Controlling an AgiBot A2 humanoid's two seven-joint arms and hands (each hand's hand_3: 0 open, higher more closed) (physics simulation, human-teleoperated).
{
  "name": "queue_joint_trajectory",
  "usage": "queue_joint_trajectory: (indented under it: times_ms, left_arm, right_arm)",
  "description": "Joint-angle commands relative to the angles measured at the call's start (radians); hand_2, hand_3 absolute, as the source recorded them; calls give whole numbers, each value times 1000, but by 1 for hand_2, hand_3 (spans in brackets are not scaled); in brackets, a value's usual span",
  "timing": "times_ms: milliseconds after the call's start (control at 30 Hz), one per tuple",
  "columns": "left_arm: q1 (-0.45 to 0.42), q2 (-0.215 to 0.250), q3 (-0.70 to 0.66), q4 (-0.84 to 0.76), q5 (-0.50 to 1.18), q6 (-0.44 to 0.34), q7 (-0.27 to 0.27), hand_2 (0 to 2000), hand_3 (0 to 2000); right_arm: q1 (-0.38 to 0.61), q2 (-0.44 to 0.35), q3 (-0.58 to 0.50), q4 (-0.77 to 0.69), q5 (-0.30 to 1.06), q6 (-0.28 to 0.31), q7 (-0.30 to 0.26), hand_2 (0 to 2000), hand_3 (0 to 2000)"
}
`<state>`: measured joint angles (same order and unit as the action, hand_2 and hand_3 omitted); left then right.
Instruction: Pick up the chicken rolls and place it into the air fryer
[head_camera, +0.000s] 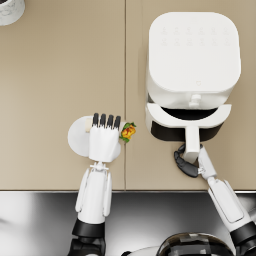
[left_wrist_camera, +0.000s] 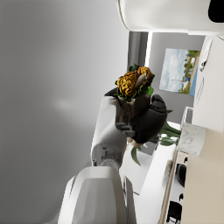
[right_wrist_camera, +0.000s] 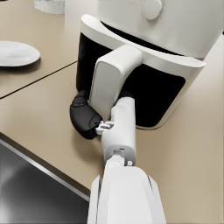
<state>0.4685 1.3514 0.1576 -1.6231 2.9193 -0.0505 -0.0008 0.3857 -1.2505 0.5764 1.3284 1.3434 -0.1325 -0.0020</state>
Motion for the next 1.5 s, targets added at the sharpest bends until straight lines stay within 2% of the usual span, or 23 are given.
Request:
queue_joint_trajectory:
  times_ms: [33, 67, 167, 400, 433, 467, 567, 833, 867, 900, 1000, 1033, 1067, 1100, 1133, 1233, 1267, 1300, 1333, 1367, 1433, 1467, 1500]
  left_arm:
    - [38, 16, 35, -17, 0, 0, 0, 2000, 2000]
    - [41, 20, 43, -24, 0, 0, 0, 2000, 2000]
    - [53, 32, 67, -57, 0, 0, 0, 2000, 2000]
    - [104, 77, 165, -52, 0, 0, 0, 2000, 2000]
    - [119, 89, 176, -39, 0, 0, 0, 2000, 2000]
    - [126, 96, 190, -35, 0, 0, 0, 2000, 2000]
    - [165, 129, 211, -14, 0, -1, 0, 2000, 2000]
    - [196, 169, 287, 23, -256, 2, -1, 2000, 2000]
    - [199, 173, 299, 30, -264, 2, -1, 2000, 2000]
    - [208, 182, 312, 38, -270, 2, -1, 2000, 2000]
    - [225, 202, 347, 61, -280, 2, 0, 2000, 2000]
    - [230, 209, 358, 63, -281, 2, 0, 2000, 2000]
    - [236, 215, 364, 68, -282, 2, 0, 2000, 2000]
    - [397, 16, 627, 69, -283, 2, 0, 2000, 2000]
    - [279, 174, 436, 74, -284, -2, 0, 2000, 2000]
    - [296, 191, 460, 93, -284, 0, 1, 2000, 2000]
    - [301, 200, 473, 111, -284, -2, 1, 2000, 2000]
    - [302, 203, 479, 116, -284, -3, 1, 2000, 2000]
    - [303, 207, 479, 130, -285, -4, 1, 639, 1673]
    - [297, 205, 473, 132, -285, 8, 1, 0, 1347]
    - [283, 200, 455, 127, -285, 19, 0, 0, 693]
    - [275, 196, 446, 121, -285, 20, 0, 0, 367]
    - [265, 191, 433, 113, -285, 18, 0, 0, 40]
  right_arm:
    - [5, 37, 237, 187, 0, 14, 1, 2000, 2000]
    - [19, 64, 282, 217, 0, 30, 3, 2000, 2000]
    - [-79, 27, 213, 286, -1, 64, 5, 2000, 2000]
    - [-115, 98, 292, 426, -3, 34, 6, 2000, 2000]
    - [-211, 22, 184, 450, -4, 29, 7, 2000, 2000]
    - [-133, 92, 296, 460, -4, 31, 5, 2000, 2000]
    - [-163, 93, 296, 501, -5, 30, 5, 2000, 2000]
    - [-229, 61, 295, 561, -6, 25, 3, 2000, 2000]
    - [-206, 459, 235, 498, -6, 23, 2, 2000, 2000]
    - [-237, 57, 294, 565, -6, 22, 2, 2000, 2000]
    - [-249, 43, 294, 572, -7, 9, 1, 2000, 2000]
    - [-231, 469, 236, 518, -7, 9, 0, 2000, 2000]
    - [-235, 470, 236, 519, -7, 9, 0, 2000, 2000]
    - [-255, 38, 294, 570, -7, 7, 0, 2000, 2000]
    - [-256, 39, 294, 579, -7, 4, 0, 2000, 2000]
    - [-259, 35, 294, 583, -7, -4, -1, 2000, 2000]
    - [-250, 473, 237, 529, -7, -2, -1, 2000, 2000]
    - [-257, 40, 294, 588, -7, -4, -1, 2000, 2000]
    - [-253, 475, 238, 532, -7, -6, -2, 2000, 2000]
    - [-262, 40, 294, 588, -7, -5, -2, 2000, 2000]
    - [-258, 45, 294, 587, -7, -3, -2, 2000, 2000]
    - [-256, 478, 239, 535, -7, -4, -2, 2000, 2000]
    - [-255, 479, 239, 535, -7, -3, -2, 2000, 2000]
